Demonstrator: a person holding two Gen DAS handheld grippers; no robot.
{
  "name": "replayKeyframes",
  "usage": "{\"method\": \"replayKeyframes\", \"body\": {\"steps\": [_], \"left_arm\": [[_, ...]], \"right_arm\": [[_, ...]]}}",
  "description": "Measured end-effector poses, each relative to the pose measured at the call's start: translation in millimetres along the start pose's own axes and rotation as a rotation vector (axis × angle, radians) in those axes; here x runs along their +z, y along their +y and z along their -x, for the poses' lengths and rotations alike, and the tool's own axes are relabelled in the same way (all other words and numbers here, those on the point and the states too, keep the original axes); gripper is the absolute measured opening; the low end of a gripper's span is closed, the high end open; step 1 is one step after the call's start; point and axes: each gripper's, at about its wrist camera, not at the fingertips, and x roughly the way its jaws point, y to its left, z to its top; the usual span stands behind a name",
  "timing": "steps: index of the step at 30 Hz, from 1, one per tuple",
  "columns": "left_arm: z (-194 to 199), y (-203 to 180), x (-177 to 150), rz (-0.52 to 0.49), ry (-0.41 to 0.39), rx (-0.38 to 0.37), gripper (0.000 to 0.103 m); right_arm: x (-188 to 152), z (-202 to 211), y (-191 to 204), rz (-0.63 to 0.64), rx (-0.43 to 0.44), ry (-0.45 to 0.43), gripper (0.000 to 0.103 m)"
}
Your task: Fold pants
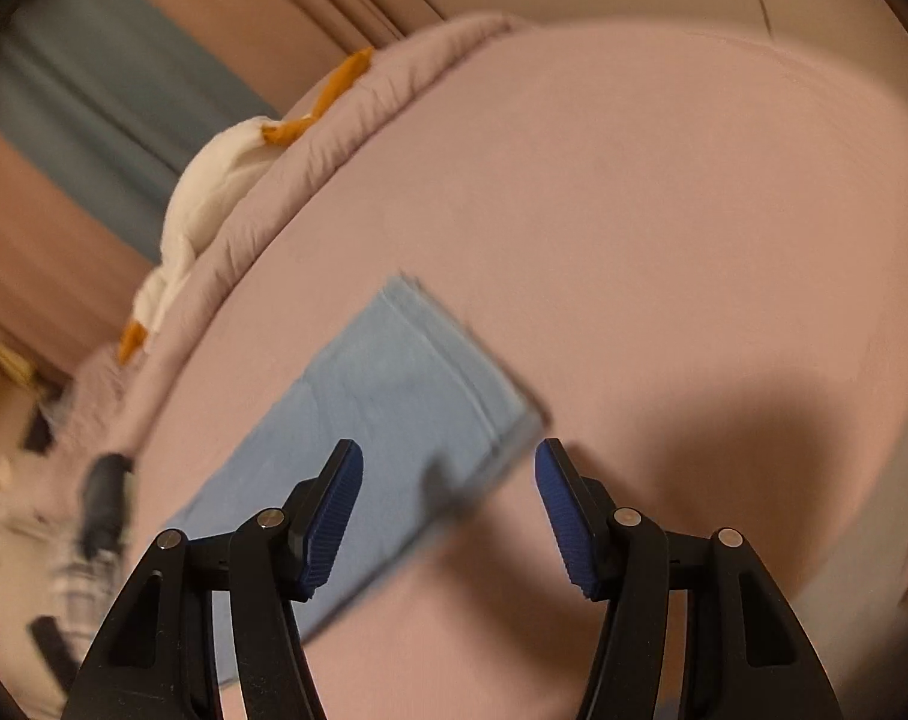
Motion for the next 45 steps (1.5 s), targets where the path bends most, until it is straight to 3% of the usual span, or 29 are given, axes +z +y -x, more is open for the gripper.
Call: {"method": "replayKeyframes", "body": {"steps": [3,7,9,12,13,14,17,20,23,27,32,36,39,42,44,45], "left_arm": [[-13,-13,7,-0.003,0.019,-0.053,0.077],[-28,-18,10,0.096,0.056,-0.193,0.076],[-34,-19,9,0.124,0.073,-0.227,0.076],[-44,-15,6,0.156,0.094,-0.223,0.076],[-42,-16,6,0.156,0.092,-0.224,0.076],[-42,-17,7,0.154,0.095,-0.221,0.076],[-40,-19,9,0.163,0.102,-0.208,0.076],[-36,-18,12,0.193,0.090,-0.263,0.076],[-33,-20,15,0.250,0.082,-0.373,0.076],[-27,-26,24,0.296,0.049,-0.483,0.076],[-33,-21,34,0.416,-0.001,-0.633,0.079],[-49,-10,35,0.521,0.018,-0.681,0.079],[-52,-2,33,0.543,0.008,-0.699,0.078],[-51,13,33,0.578,0.005,-0.685,0.060],[-49,20,35,0.573,-0.005,-0.632,0.036],[-45,25,34,0.566,-0.011,-0.608,0.031]], "right_arm": [[-4,-10,-7,-0.054,0.047,0.034,0.060],[1,-17,-4,-0.051,0.077,0.032,0.060],[7,-26,-2,-0.044,0.081,0.015,0.059],[10,-29,-13,-0.074,0.085,-0.049,0.038],[9,-26,-21,-0.098,0.089,-0.063,0.023],[10,-26,-25,-0.121,0.102,-0.067,0.018],[9,-22,-28,-0.147,0.137,-0.077,0.016],[8,-12,1,-0.017,0.088,-0.115,0.014],[-3,-3,56,0.217,0.054,-0.142,0.013],[-41,-4,132,0.548,0.011,-0.160,0.013],[-84,-15,179,0.720,0.072,-0.135,0.013],[-118,-31,204,0.821,0.100,-0.079,0.013],[-144,-42,225,0.917,0.105,-0.045,0.013],[-160,-45,236,0.967,0.131,-0.019,0.013],[-167,-45,241,0.997,0.140,-0.013,0.013],[-171,-45,245,1.022,0.141,-0.016,0.013]]}}
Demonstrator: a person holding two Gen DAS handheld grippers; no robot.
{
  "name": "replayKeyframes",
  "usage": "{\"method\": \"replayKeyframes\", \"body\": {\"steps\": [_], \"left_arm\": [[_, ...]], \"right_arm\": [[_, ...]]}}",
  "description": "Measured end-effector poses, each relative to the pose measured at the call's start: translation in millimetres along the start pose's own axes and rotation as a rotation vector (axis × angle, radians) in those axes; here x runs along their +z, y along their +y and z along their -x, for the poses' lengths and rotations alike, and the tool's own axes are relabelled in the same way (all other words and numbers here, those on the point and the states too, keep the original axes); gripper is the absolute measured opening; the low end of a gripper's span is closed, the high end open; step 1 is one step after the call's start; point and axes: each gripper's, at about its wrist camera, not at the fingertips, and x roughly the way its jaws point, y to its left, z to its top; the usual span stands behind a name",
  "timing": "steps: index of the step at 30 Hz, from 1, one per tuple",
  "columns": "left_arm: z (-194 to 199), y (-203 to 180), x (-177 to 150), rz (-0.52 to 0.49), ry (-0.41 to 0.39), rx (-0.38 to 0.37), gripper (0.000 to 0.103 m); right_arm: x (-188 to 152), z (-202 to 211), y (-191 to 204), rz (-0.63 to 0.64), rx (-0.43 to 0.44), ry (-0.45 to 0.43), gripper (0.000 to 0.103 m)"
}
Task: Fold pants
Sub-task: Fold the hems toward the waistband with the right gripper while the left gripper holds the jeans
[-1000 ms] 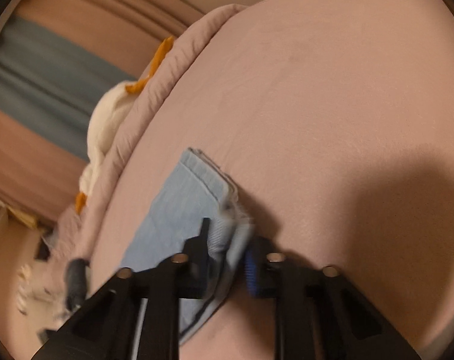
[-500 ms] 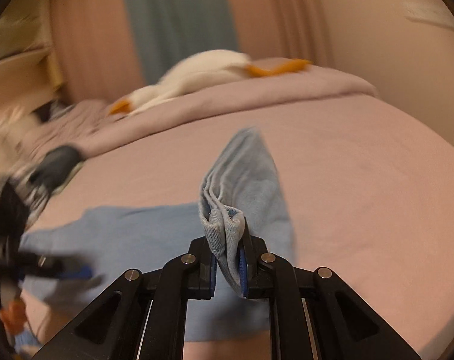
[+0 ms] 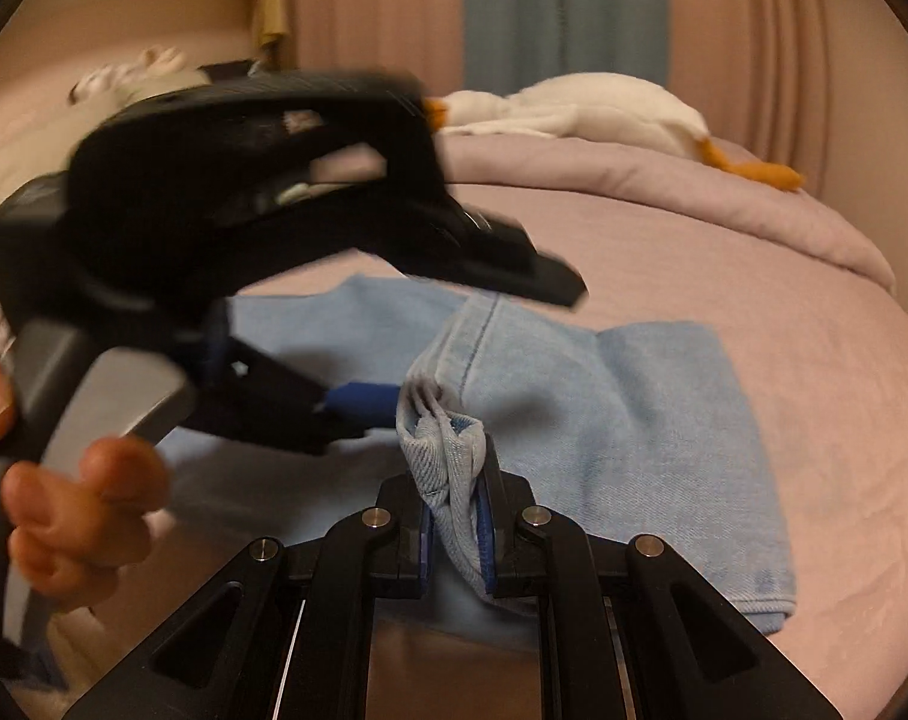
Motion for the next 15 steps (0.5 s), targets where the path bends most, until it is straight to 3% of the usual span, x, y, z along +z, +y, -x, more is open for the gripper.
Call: {"method": "replayKeyframes", "body": {"steps": [2,4,11,15], "left_arm": [[10,3,0,-0.018,-0.028,0.034,0.021],[20,5,0,-0.035,-0.056,0.067,0.017],[58,28,-6,-0.071,-0.133,0.188,0.016],[65,46,-5,-0.042,-0.132,0.231,0.017]], "right_arm": [[2,-1,6,0.026,0.001,-0.006,0.013],[7,-4,10,0.040,0.018,-0.008,0.013],[18,-20,37,0.104,0.108,0.001,0.013],[14,-28,49,0.135,0.118,0.031,0.014]]}}
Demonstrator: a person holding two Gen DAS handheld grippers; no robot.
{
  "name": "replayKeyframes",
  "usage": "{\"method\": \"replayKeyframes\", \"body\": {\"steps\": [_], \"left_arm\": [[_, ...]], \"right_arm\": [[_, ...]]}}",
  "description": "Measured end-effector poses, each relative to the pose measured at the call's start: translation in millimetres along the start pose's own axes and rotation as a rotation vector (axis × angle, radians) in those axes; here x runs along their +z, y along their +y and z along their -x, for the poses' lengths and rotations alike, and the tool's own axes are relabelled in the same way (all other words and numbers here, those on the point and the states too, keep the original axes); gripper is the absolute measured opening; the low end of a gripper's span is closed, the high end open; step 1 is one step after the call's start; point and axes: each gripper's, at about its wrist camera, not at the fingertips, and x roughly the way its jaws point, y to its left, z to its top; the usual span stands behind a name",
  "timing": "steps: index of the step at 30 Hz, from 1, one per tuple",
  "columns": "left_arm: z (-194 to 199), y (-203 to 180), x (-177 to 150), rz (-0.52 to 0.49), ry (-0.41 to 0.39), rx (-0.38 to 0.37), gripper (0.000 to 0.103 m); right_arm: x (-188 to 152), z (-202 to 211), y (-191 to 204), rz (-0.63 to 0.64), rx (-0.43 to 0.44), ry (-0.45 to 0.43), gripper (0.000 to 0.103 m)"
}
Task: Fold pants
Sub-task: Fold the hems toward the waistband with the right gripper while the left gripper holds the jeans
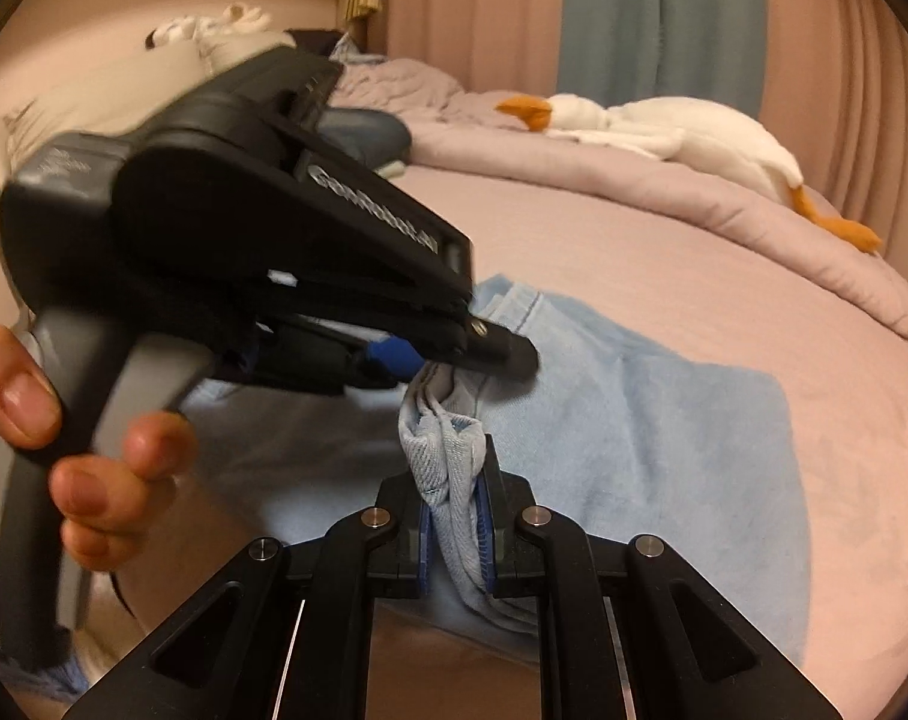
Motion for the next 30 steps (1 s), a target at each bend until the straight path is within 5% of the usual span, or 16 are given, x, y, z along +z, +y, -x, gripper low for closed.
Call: {"method": "replayKeyframes", "body": {"steps": [3,7,8,11,14,17,19,21,23,26,30], "left_arm": [[1,10,0,0.015,-0.003,0.061,0.017],[15,11,3,0.003,-0.030,0.087,0.020],[19,8,3,-0.017,-0.040,0.095,0.020],[24,-3,3,-0.071,-0.053,0.102,0.034],[19,-22,-3,-0.143,-0.044,0.096,0.035],[-1,-45,-10,-0.227,-0.001,0.113,0.035],[-15,-56,-13,-0.267,0.025,0.113,0.033],[-30,-64,-19,-0.308,0.061,0.106,0.033],[-41,-64,-24,-0.327,0.093,0.121,0.027],[-58,-47,-29,-0.302,0.148,0.187,0.007],[-44,-21,-32,-0.236,0.156,0.144,0.001]], "right_arm": [[-3,-11,1,0.008,0.010,0.057,0.015],[-4,-17,-11,-0.058,0.146,0.109,0.056],[-4,-13,-12,-0.068,0.170,0.107,0.059],[-2,1,-32,-0.147,0.234,0.083,0.059],[0,13,-68,-0.262,0.222,0.050,0.059],[-3,15,-110,-0.394,0.161,0.044,0.059],[-9,12,-134,-0.463,0.045,0.097,0.059],[-10,6,-154,-0.500,-0.005,0.117,0.051],[-6,0,-164,-0.507,-0.030,0.130,0.036],[6,-19,-177,-0.473,-0.093,0.165,0.034],[4,-58,-187,-0.472,-0.137,0.268,0.034]]}}
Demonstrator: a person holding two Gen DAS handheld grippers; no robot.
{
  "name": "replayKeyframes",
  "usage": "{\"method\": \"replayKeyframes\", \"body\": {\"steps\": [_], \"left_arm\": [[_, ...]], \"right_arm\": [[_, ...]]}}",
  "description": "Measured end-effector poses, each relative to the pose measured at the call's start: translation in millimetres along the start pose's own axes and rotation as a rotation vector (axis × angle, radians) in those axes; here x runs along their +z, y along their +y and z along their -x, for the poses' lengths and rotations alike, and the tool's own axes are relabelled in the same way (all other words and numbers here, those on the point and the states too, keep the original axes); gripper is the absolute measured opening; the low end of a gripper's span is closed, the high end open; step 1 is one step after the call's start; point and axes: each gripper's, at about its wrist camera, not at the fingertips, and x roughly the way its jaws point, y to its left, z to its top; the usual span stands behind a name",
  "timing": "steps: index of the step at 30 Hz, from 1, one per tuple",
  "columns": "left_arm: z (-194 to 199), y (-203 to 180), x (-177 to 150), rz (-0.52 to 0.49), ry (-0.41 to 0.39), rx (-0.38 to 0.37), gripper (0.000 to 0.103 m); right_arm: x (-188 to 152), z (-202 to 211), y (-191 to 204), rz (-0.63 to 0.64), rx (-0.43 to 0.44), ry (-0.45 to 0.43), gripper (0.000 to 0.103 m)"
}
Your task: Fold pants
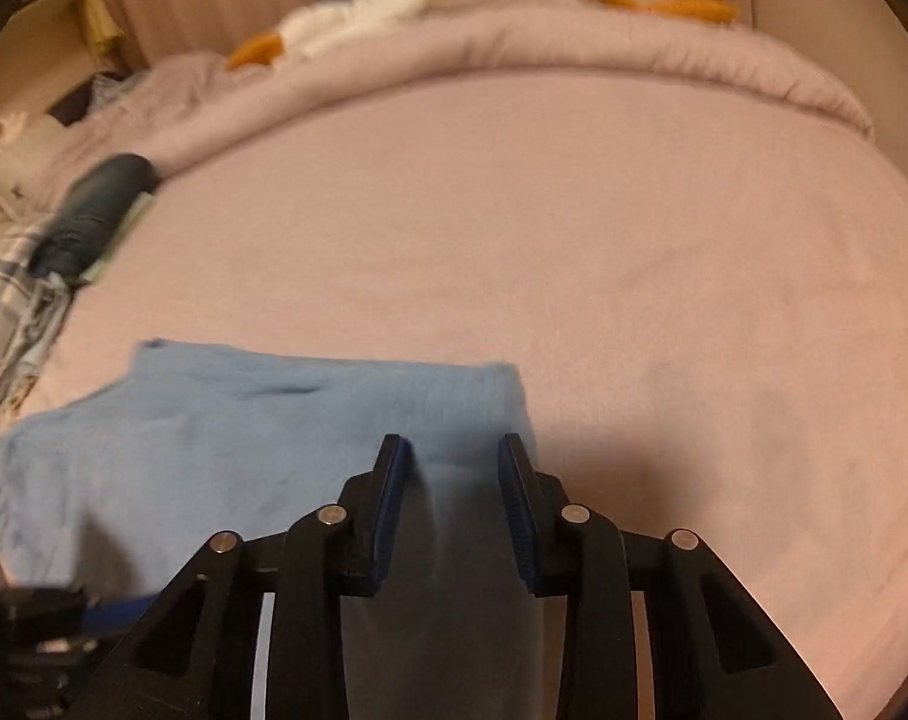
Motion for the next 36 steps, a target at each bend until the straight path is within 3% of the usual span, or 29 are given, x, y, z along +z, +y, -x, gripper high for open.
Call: {"method": "replayKeyframes", "body": {"steps": [5,9,14,17,20,24,29,36], "left_arm": [[12,10,-11,-0.021,-0.003,-0.008,0.001],[14,13,-9,-0.007,0.001,-0.017,0.001],[12,0,-3,-0.021,-0.010,0.015,0.001],[10,-4,-4,-0.049,-0.019,0.038,0.001],[11,-6,-6,-0.068,-0.027,0.057,0.001],[13,-8,-7,-0.095,-0.041,0.079,0.001],[14,-5,-10,-0.111,-0.056,0.084,0.001],[18,-1,-15,-0.113,-0.069,0.074,0.001]], "right_arm": [[-1,4,9,0.036,-0.053,-0.017,0.034],[-21,26,9,-0.001,-0.008,-0.057,0.034],[-74,60,8,0.021,0.049,-0.123,0.034],[-116,65,15,0.108,0.000,-0.102,0.034],[-130,79,28,0.169,-0.032,-0.129,0.034],[-119,84,32,0.169,-0.025,-0.084,0.034],[-95,83,34,0.108,0.094,-0.091,0.034],[-58,39,69,0.087,0.163,-0.055,0.034]]}}
